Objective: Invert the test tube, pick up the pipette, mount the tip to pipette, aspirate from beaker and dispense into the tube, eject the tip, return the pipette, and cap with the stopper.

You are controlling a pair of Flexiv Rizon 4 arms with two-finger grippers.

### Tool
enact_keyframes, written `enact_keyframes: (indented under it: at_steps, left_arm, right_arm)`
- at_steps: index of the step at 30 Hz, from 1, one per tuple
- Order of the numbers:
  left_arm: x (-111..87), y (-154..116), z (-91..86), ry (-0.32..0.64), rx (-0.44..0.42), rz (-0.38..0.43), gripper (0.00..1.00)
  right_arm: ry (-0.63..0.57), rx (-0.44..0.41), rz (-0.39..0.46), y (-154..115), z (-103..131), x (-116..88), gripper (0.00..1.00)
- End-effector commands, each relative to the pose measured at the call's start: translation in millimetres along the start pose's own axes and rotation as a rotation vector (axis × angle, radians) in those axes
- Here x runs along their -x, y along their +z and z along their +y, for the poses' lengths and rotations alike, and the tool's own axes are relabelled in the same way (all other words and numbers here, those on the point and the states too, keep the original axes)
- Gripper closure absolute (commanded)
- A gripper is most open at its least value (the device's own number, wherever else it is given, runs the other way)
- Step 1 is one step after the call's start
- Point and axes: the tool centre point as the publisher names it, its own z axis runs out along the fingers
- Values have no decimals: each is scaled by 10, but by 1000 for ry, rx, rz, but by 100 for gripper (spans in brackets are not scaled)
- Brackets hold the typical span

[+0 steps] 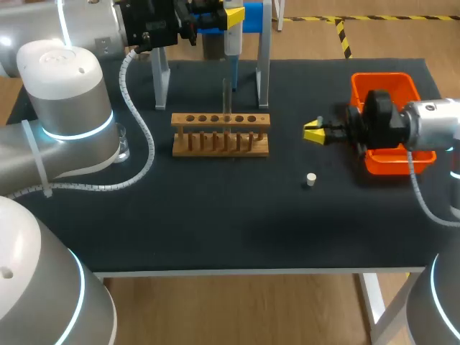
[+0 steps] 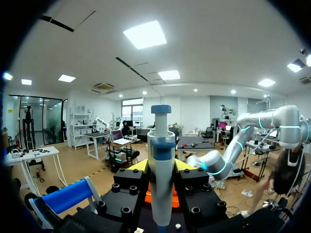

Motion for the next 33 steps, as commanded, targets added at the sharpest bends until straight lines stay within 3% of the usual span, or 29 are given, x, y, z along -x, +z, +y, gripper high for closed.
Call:
enact_keyframes:
  at_steps: [1,33]
  left_arm:
    - [-1,0,8,1,-5,-1,100]
    - [-1,0,8,1,-5,-1,100]
  right_arm:
    - [1,5,4,185,7,103,100]
    - [-8,15,71,1050,-59,562,100]
